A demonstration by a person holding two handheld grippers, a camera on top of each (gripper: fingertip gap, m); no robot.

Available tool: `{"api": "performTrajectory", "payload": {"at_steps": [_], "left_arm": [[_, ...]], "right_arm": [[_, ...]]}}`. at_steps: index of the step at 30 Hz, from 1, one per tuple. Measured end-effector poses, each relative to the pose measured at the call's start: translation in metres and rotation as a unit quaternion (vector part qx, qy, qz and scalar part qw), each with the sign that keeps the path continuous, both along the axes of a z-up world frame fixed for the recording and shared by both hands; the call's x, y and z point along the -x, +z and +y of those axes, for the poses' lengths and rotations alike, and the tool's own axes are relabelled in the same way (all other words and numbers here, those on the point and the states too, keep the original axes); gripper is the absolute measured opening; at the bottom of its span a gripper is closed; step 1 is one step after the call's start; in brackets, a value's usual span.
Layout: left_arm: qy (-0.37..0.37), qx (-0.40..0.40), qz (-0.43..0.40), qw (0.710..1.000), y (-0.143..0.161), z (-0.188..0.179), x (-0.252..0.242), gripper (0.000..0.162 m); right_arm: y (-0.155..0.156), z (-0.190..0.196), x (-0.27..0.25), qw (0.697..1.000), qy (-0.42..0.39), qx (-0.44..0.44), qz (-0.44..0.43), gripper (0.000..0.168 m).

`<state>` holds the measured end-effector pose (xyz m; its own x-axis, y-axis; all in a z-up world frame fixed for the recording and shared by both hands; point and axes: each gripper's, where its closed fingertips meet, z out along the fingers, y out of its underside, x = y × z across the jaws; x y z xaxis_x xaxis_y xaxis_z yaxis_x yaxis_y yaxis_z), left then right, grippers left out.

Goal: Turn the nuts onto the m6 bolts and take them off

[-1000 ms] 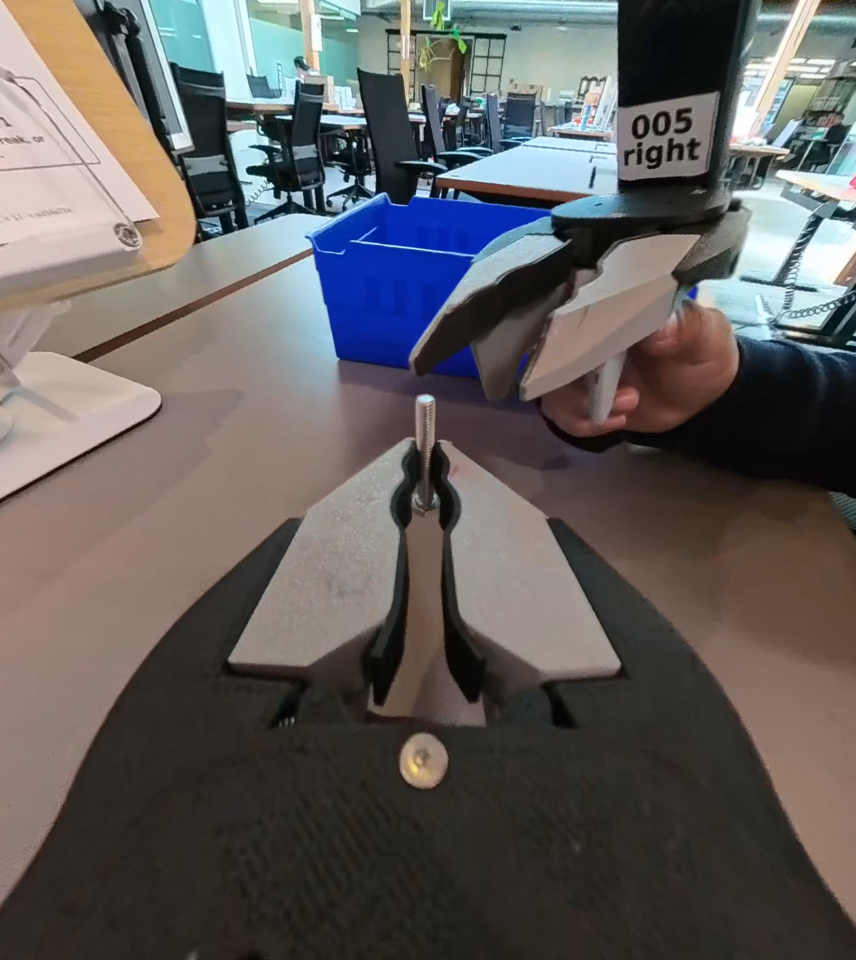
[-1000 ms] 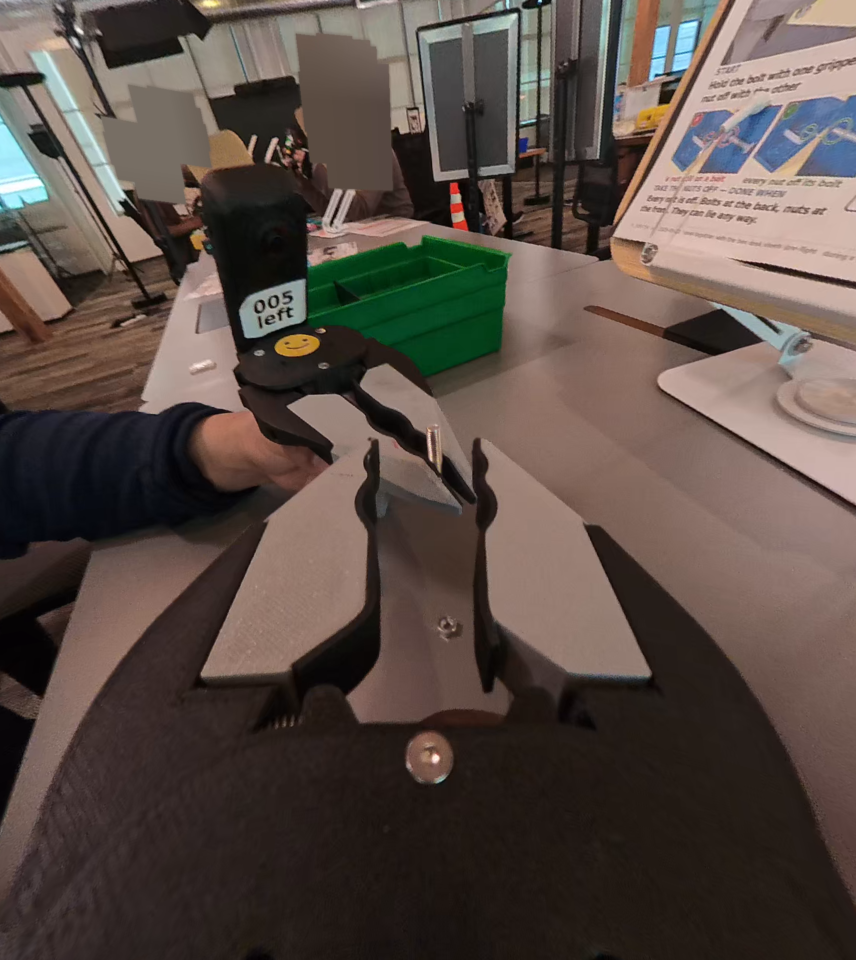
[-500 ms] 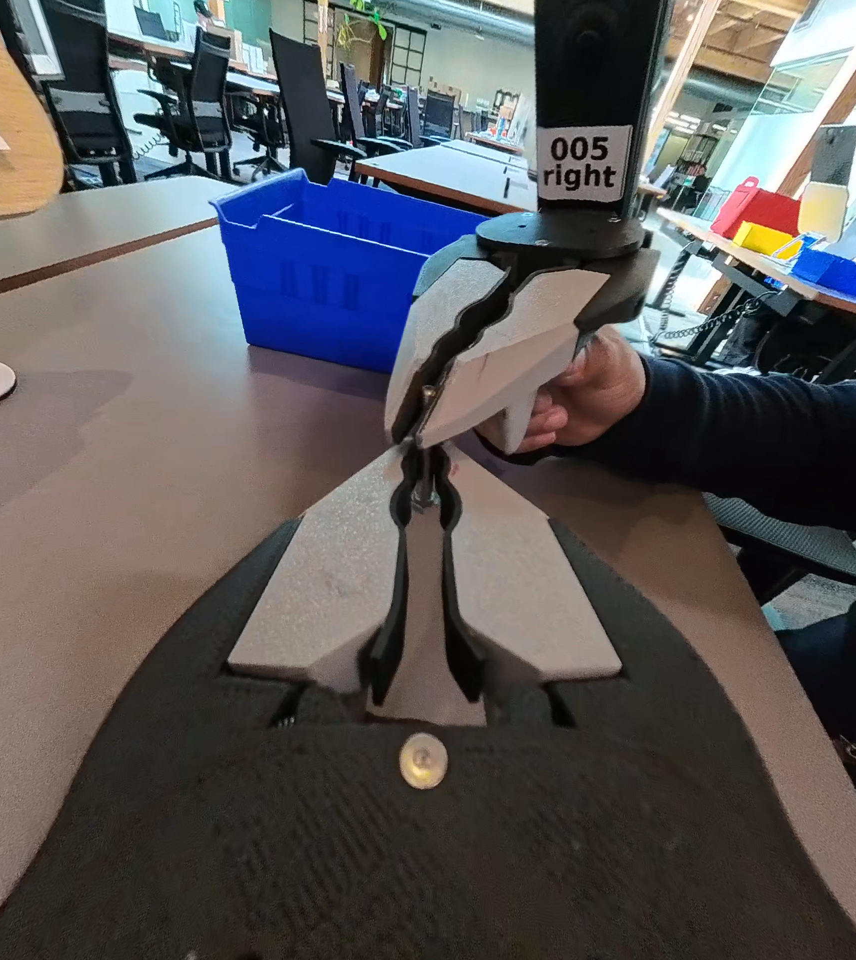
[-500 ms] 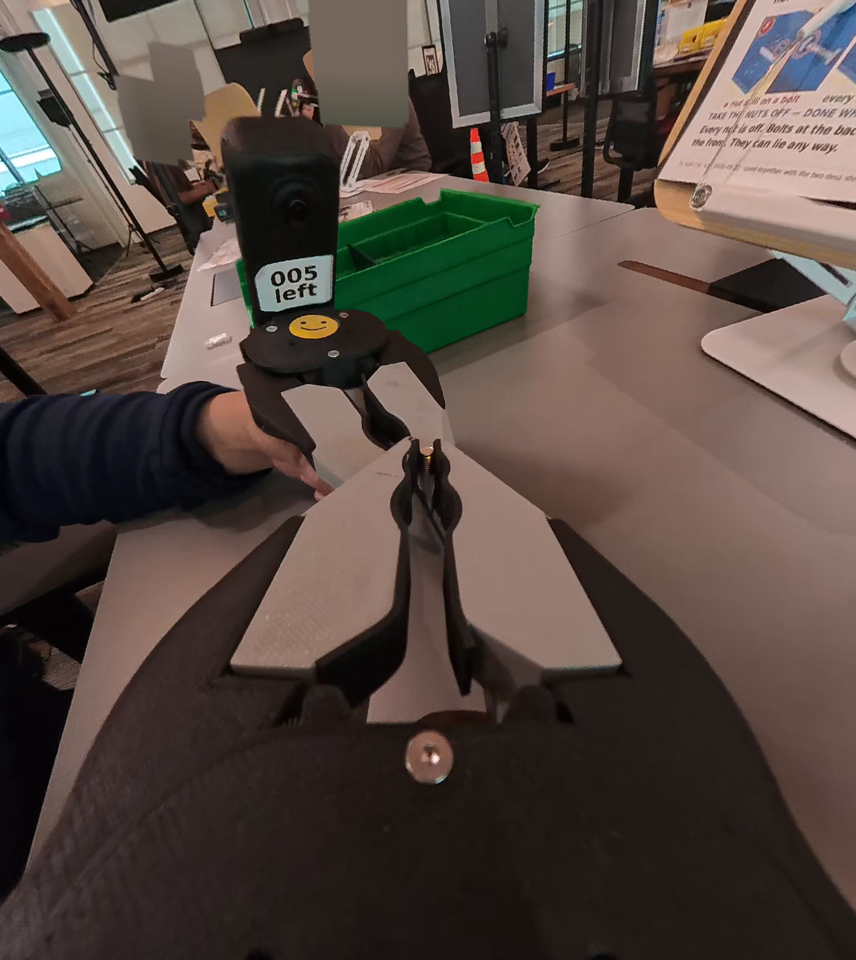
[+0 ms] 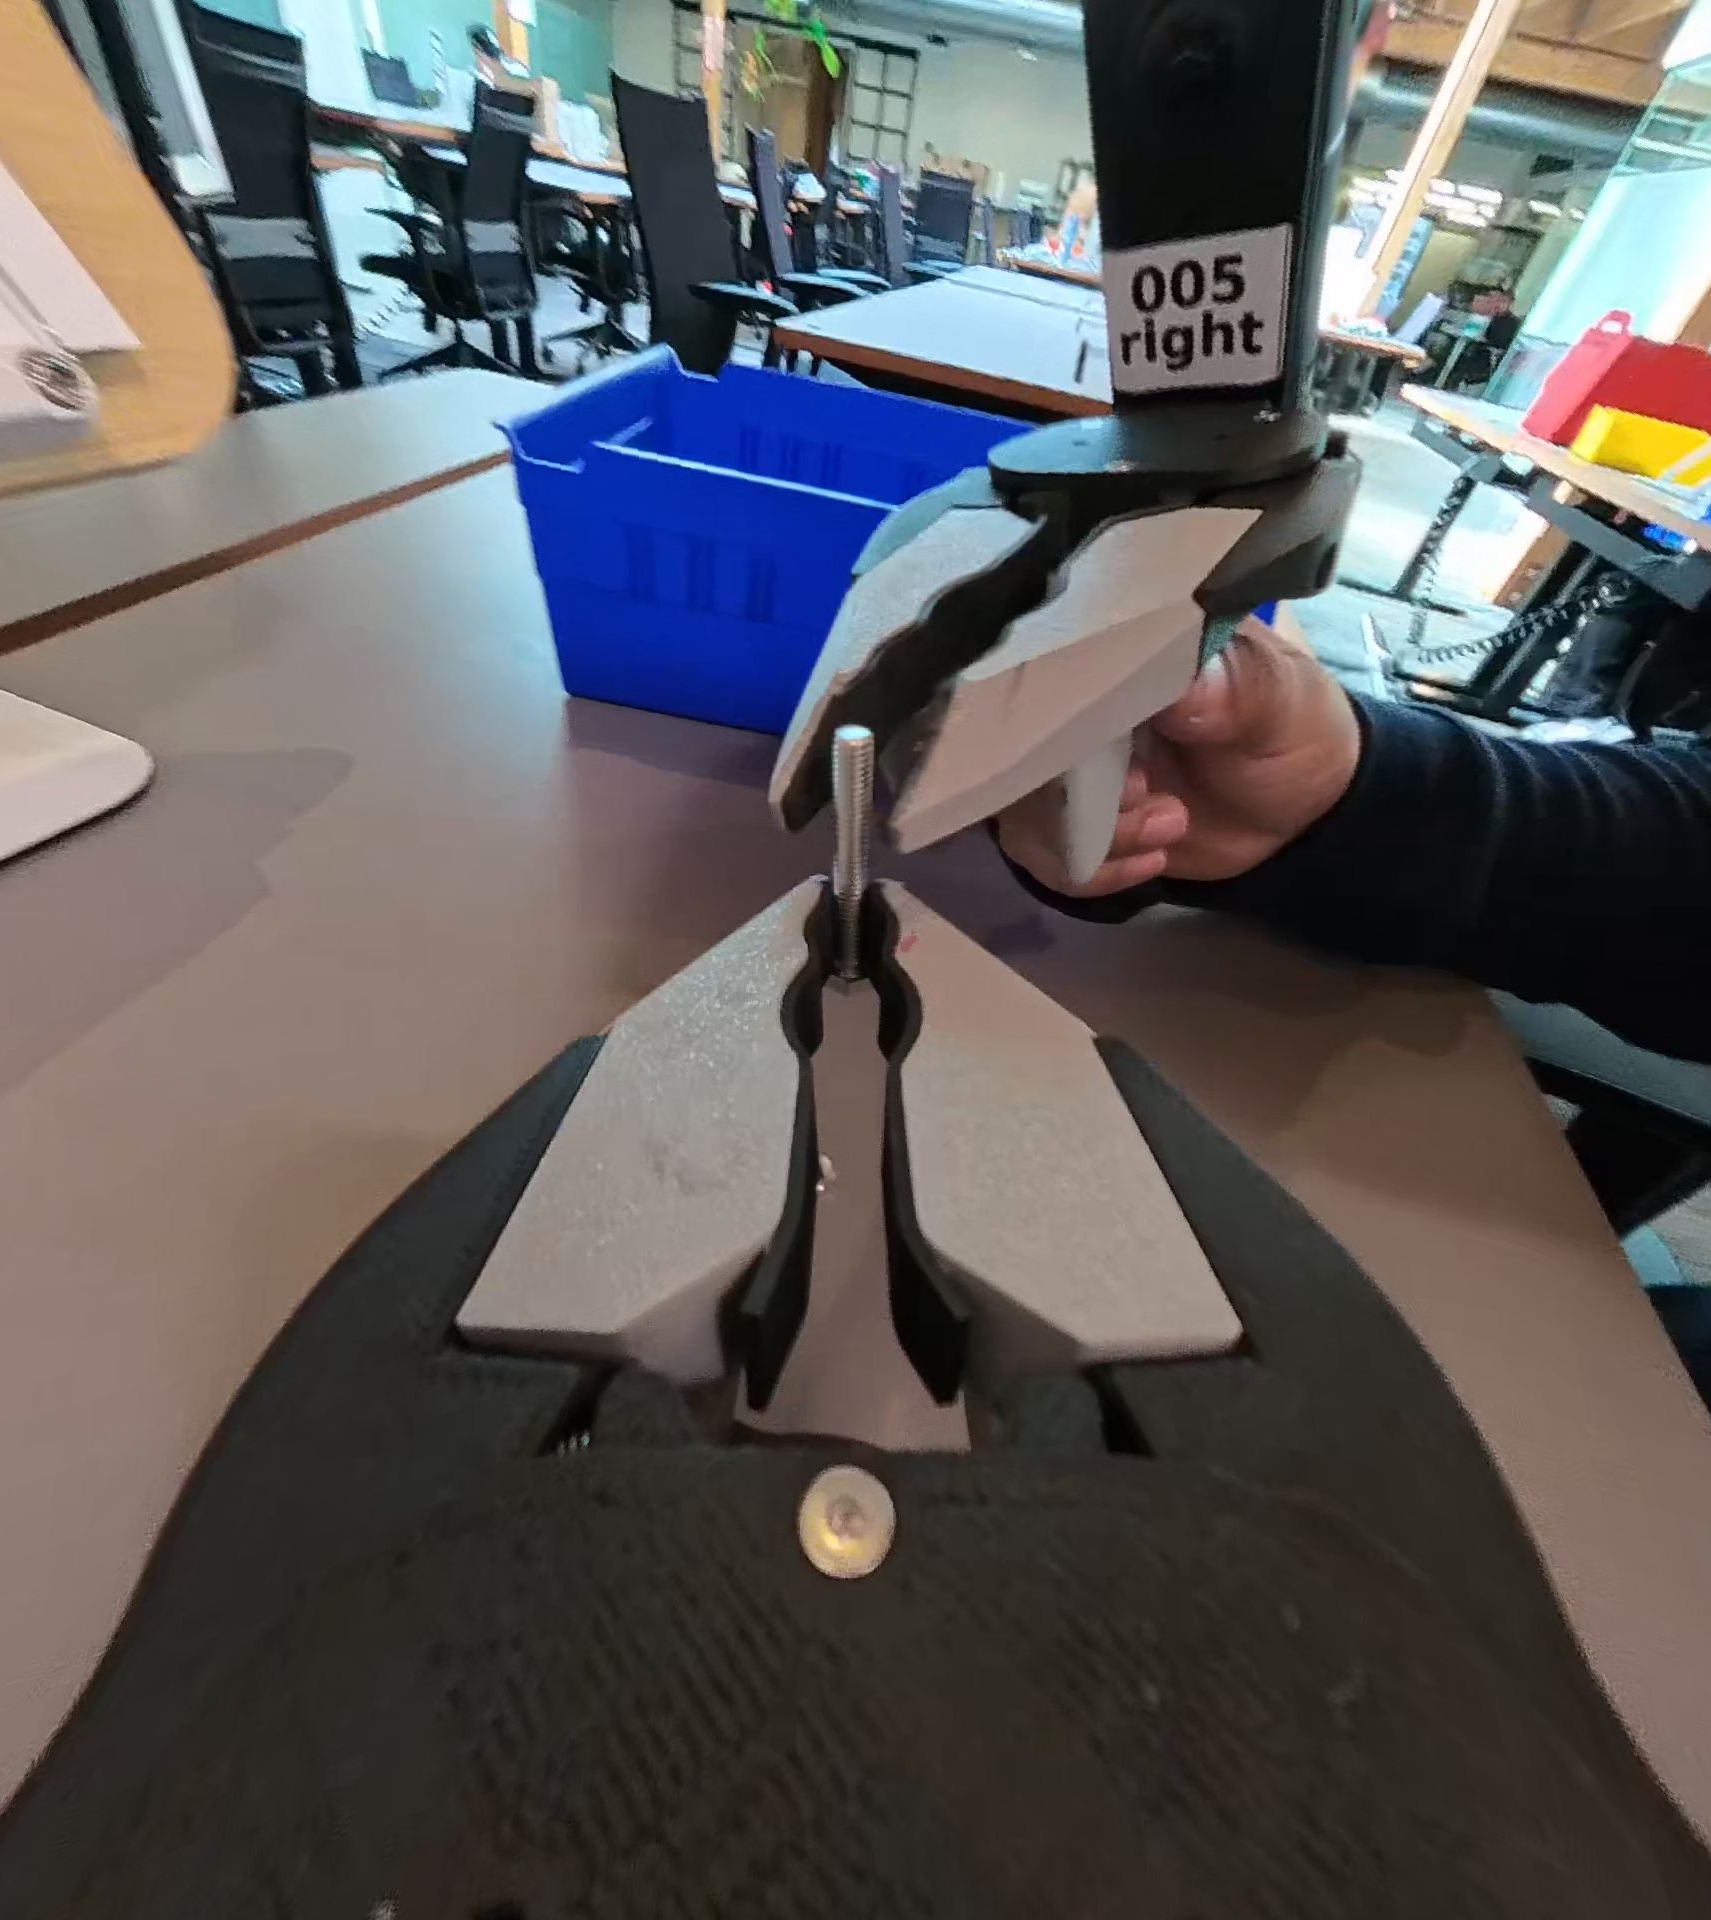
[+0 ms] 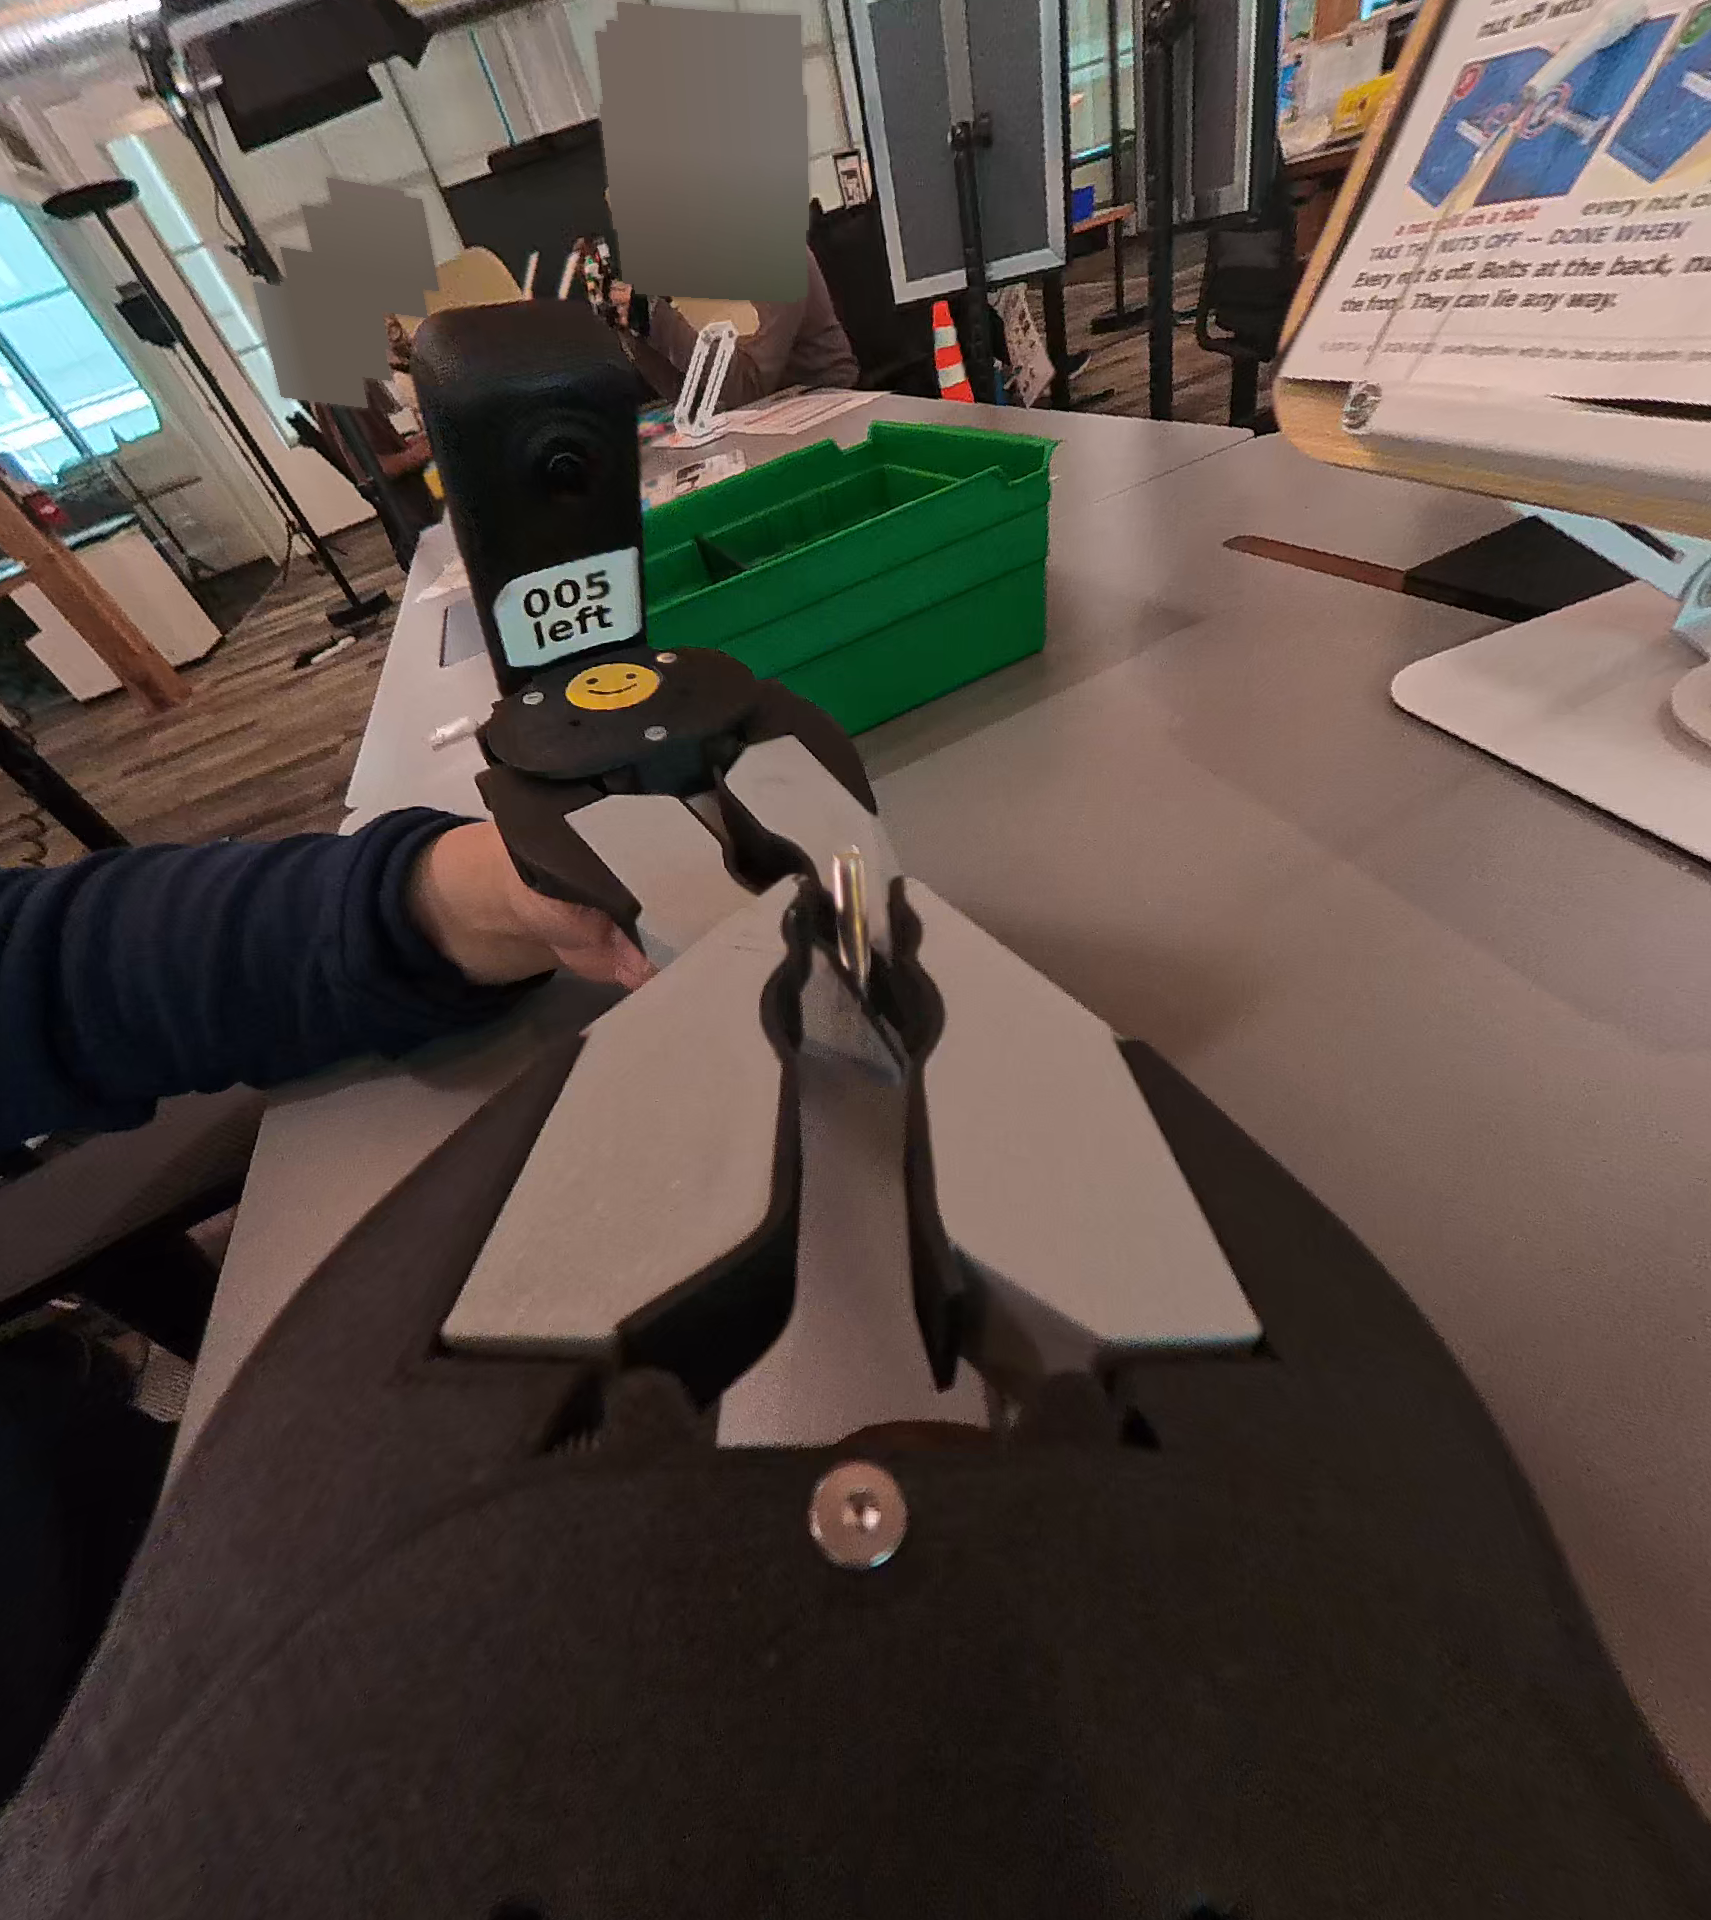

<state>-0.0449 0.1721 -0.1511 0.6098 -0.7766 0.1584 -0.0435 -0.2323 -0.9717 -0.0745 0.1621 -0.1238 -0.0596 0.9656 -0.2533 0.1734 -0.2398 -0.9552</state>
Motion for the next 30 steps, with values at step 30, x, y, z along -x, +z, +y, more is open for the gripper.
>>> {"api": "performTrajectory", "payload": {"at_steps": [30], "left_arm": [[0.104,0.004,-0.054,0.993,0.007,0.029,0.057,0.003]], "right_arm": [[-0.113,-0.003,-0.011,0.945,0.019,-0.15,-0.291,0.007]]}}
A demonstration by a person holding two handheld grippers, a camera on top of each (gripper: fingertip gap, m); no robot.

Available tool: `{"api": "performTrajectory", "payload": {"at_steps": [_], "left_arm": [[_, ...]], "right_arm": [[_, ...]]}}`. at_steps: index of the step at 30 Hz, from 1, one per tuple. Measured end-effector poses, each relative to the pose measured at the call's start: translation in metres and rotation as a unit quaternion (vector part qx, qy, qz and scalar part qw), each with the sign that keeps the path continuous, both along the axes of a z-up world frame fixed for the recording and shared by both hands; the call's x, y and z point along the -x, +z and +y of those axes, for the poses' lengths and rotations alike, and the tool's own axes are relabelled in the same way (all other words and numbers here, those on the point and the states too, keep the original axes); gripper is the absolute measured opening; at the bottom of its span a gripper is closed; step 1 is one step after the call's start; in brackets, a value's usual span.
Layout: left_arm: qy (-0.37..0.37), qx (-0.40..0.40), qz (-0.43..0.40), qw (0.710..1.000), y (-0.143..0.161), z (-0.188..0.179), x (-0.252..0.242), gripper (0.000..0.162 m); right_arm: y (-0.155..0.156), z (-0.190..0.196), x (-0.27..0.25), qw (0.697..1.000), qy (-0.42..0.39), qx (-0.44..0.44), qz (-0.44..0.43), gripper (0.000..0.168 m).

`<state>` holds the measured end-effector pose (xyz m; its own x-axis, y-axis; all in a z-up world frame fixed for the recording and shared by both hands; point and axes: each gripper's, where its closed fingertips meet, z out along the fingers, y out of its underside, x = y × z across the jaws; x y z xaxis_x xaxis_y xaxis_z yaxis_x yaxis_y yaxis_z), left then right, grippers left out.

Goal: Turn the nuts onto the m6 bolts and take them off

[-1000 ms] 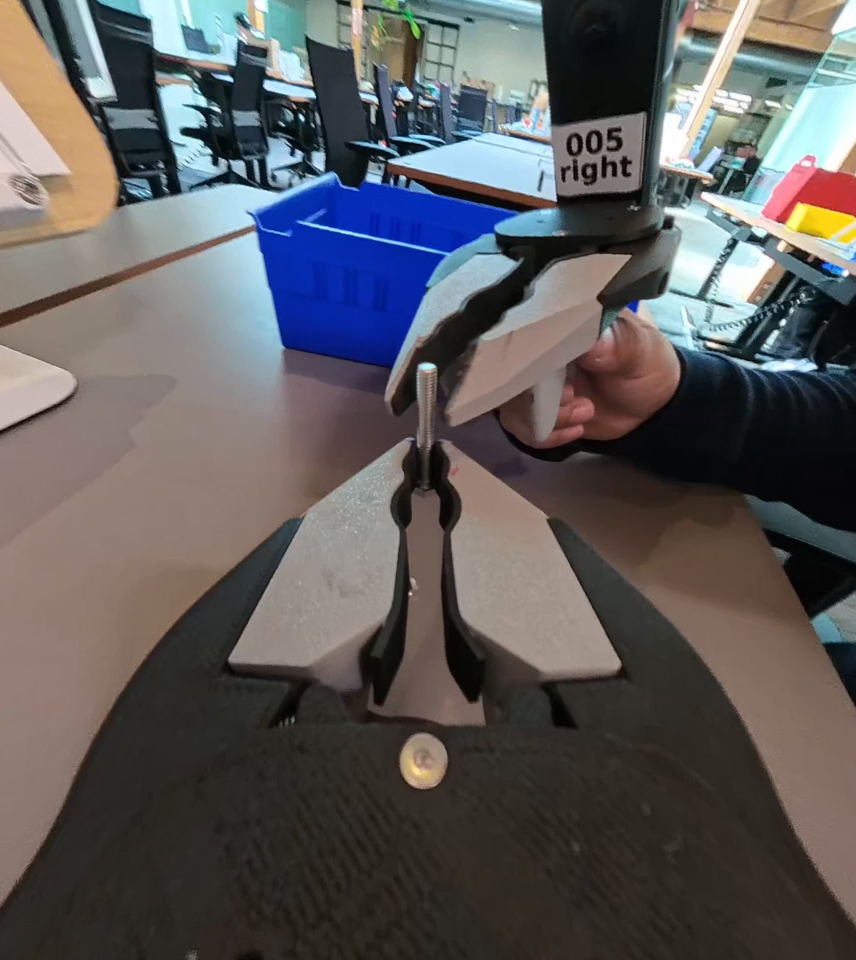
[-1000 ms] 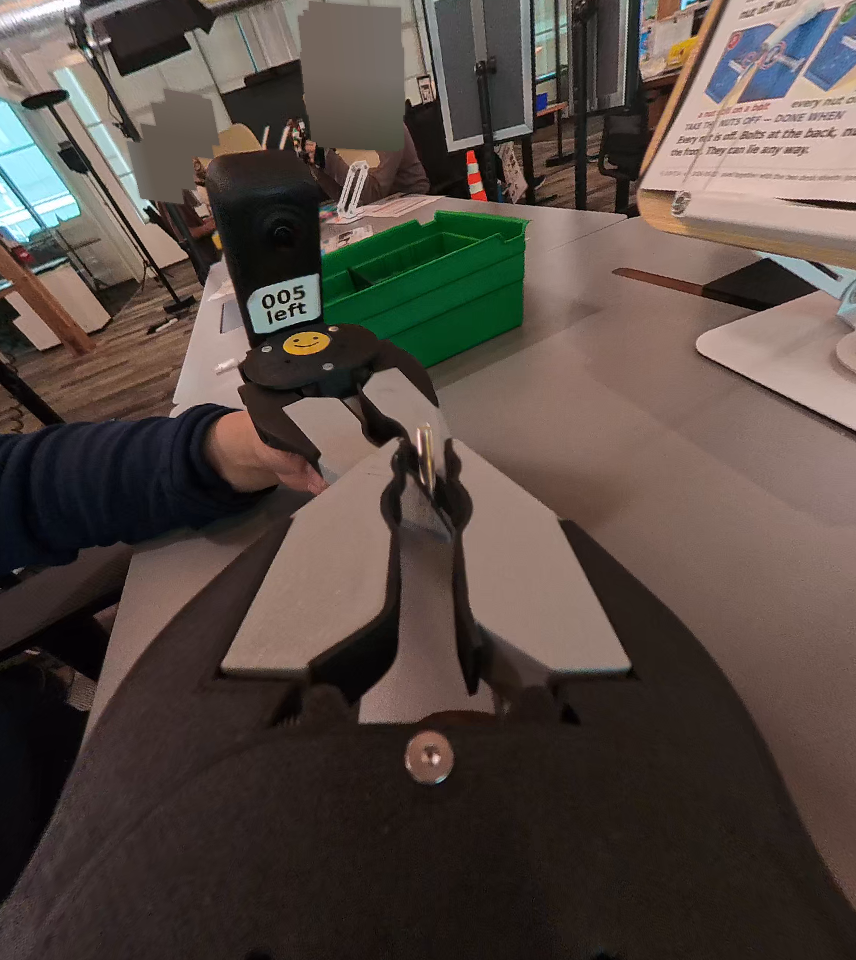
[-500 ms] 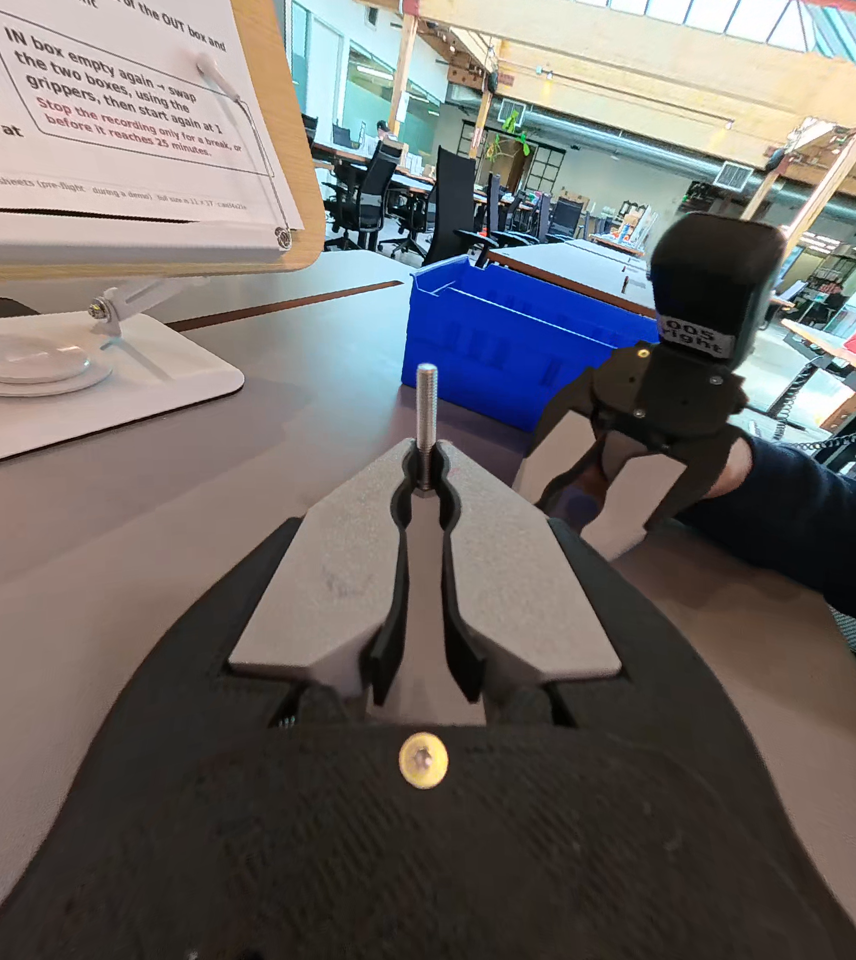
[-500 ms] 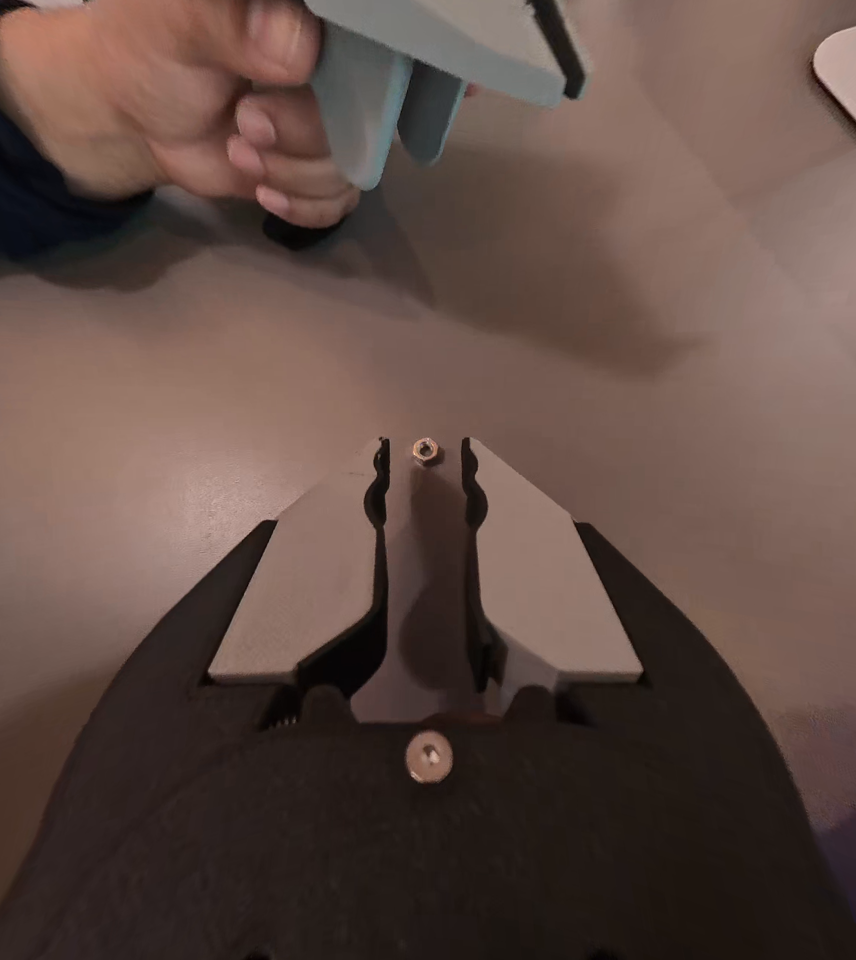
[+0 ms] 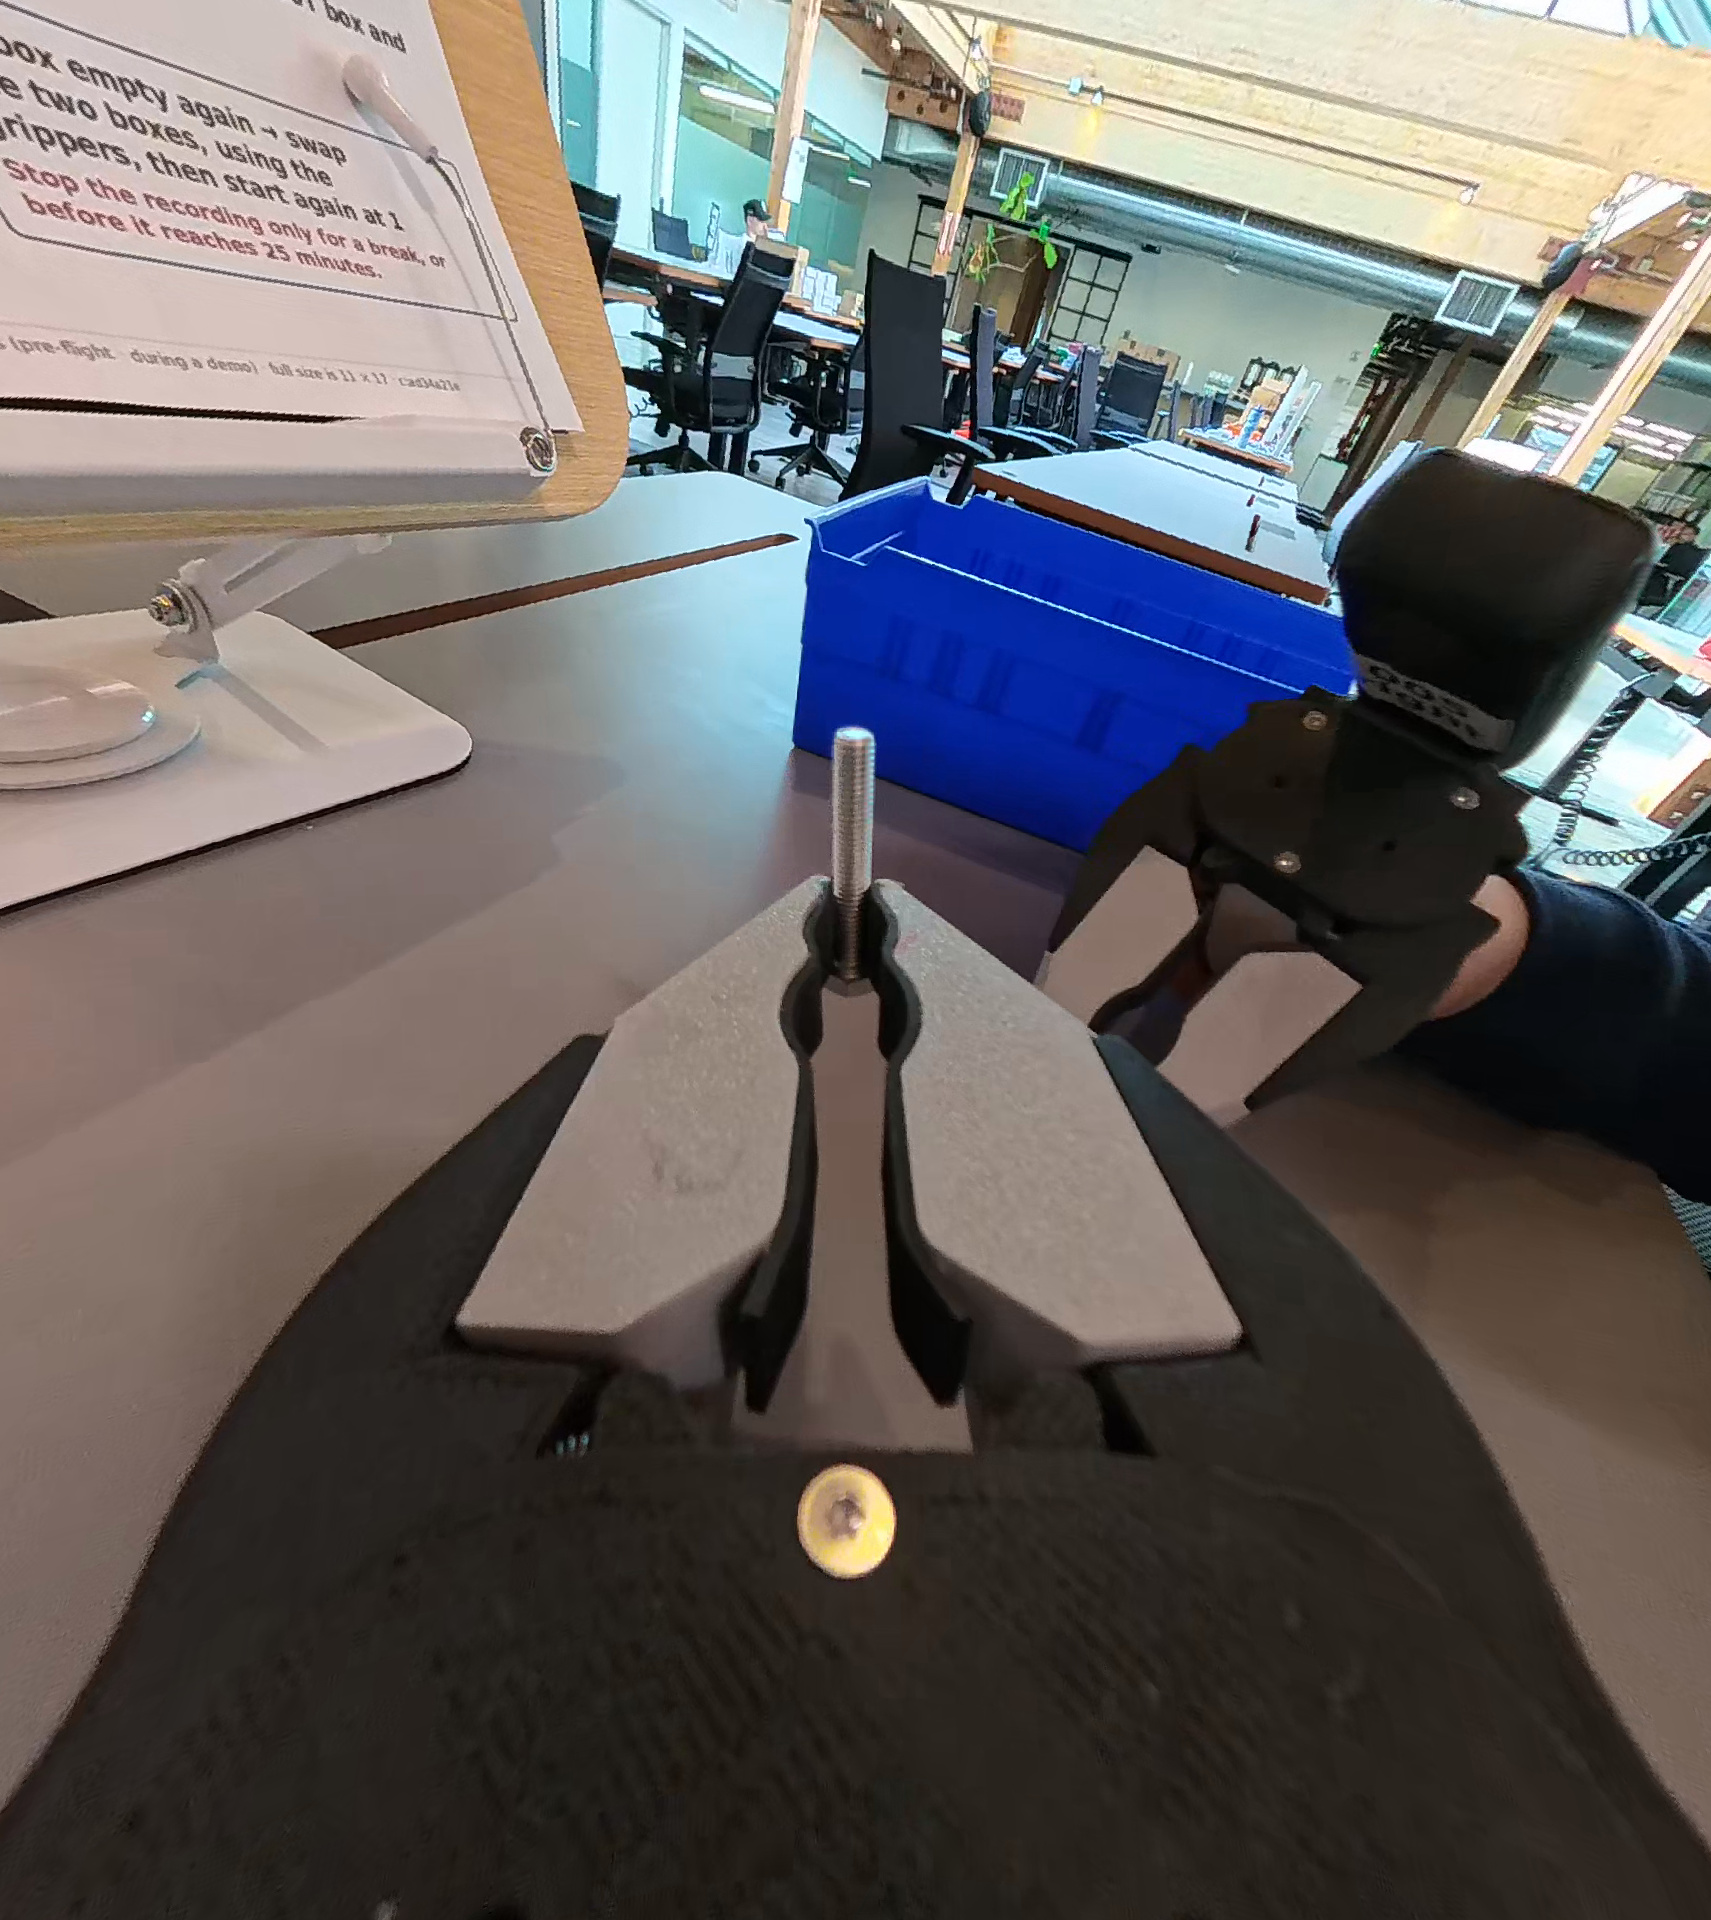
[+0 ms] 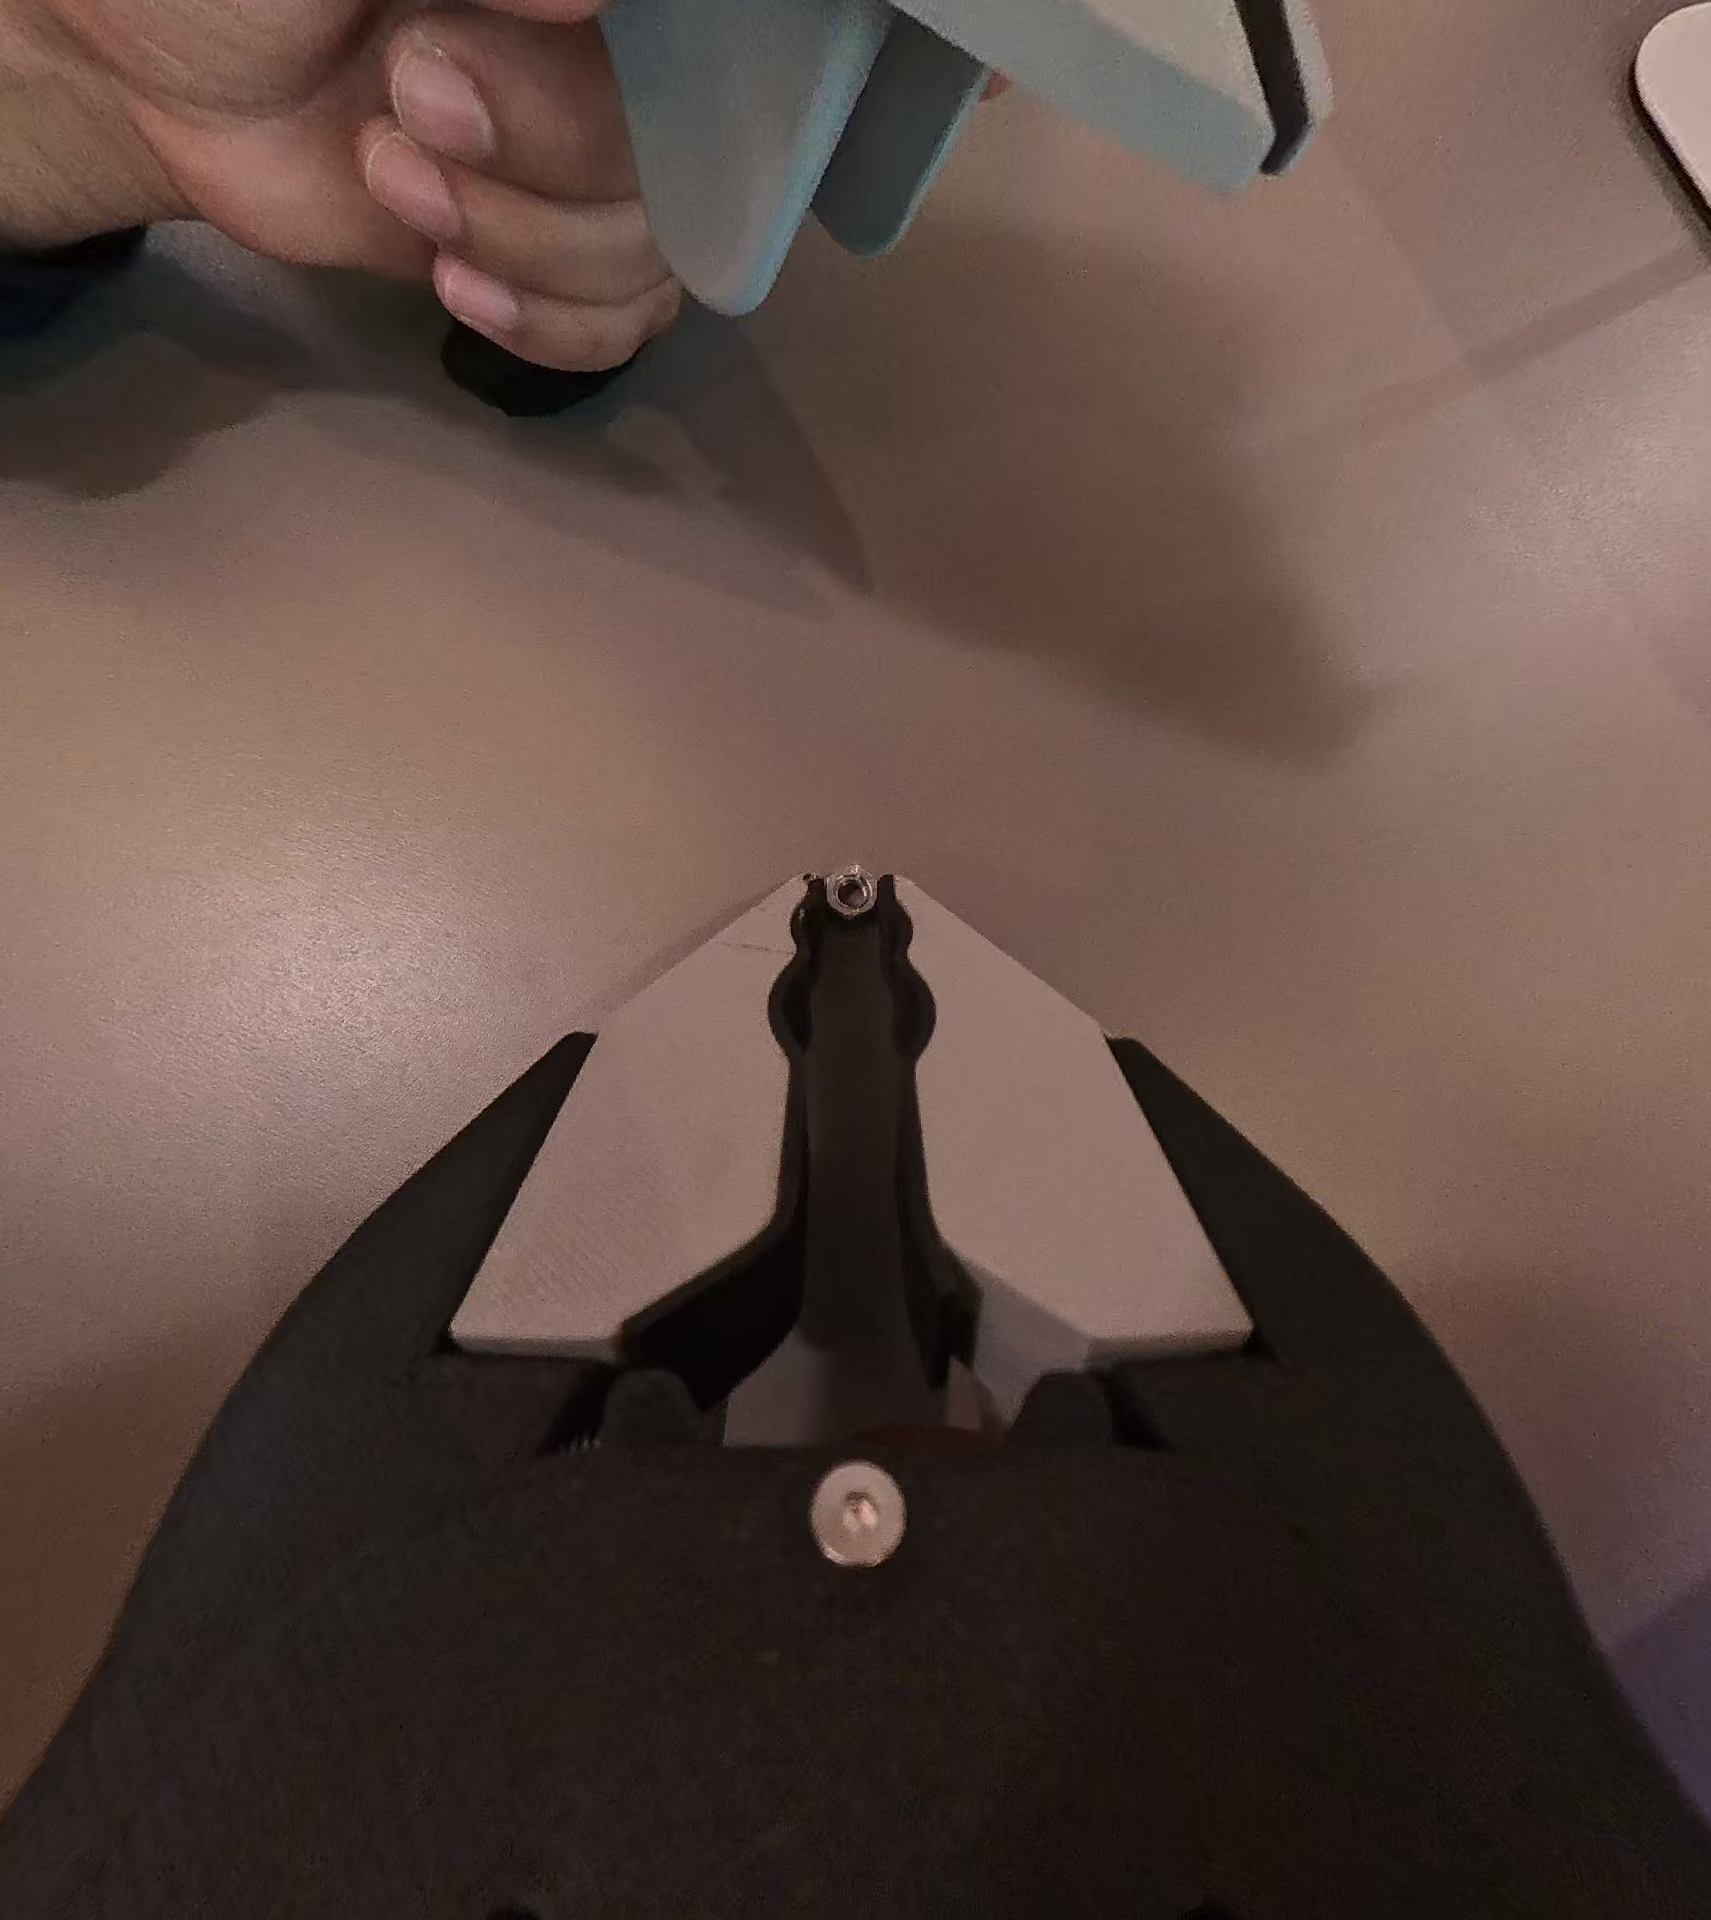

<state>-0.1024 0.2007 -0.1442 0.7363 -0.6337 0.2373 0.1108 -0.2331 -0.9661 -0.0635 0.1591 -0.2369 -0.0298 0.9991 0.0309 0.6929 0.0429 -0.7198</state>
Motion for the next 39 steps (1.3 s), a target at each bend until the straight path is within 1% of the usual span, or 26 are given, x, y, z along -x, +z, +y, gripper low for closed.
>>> {"api": "performTrajectory", "payload": {"at_steps": [7,14,17,20,23,25,30,33,36,39], "left_arm": [[-0.01,0.002,0.003,1.0,-0.001,-0.002,-0.004,0.002],[-0.029,0.006,0.008,1.0,-0.003,-0.008,-0.013,0.003],[-0.036,0.006,0.019,0.999,-0.004,-0.01,-0.017,0.003],[-0.032,0.004,0.025,0.999,-0.005,-0.012,-0.017,0.003],[-0.031,0.0,0.024,0.999,-0.004,-0.014,-0.015,0.003],[-0.024,0.001,0.025,0.999,-0.004,-0.013,-0.012,0.003],[-0.003,0.002,0.045,0.999,-0.007,-0.009,-0.008,0.003],[-0.006,0.0,0.055,0.998,-0.009,-0.01,-0.01,0.003],[-0.007,-0.002,0.064,0.998,-0.01,-0.011,-0.012,0.003],[-0.005,-0.02,0.065,0.998,-0.006,-0.012,-0.013,0.003]], "right_arm": [[0.005,-0.001,0.001,1.0,-0.001,0.015,0.011,0.007],[0.033,0.009,-0.002,0.997,-0.019,0.042,0.066,0.007],[0.054,0.017,0.0,0.995,-0.028,0.051,0.081,0.007],[0.087,0.02,0.009,0.994,-0.021,0.055,0.093,0.007],[0.12,0.019,0.02,0.992,0.001,0.069,0.108,0.007],[0.134,0.017,0.028,0.992,0.025,0.073,0.104,0.007],[0.14,0.021,0.043,0.997,0.035,0.047,0.051,0.007],[0.133,0.021,0.041,0.998,0.036,0.046,0.002,0.007],[0.139,0.016,0.046,0.998,0.041,0.051,0.006,0.007],[0.141,0.011,0.047,0.998,0.048,0.05,0.009,0.007]]}}
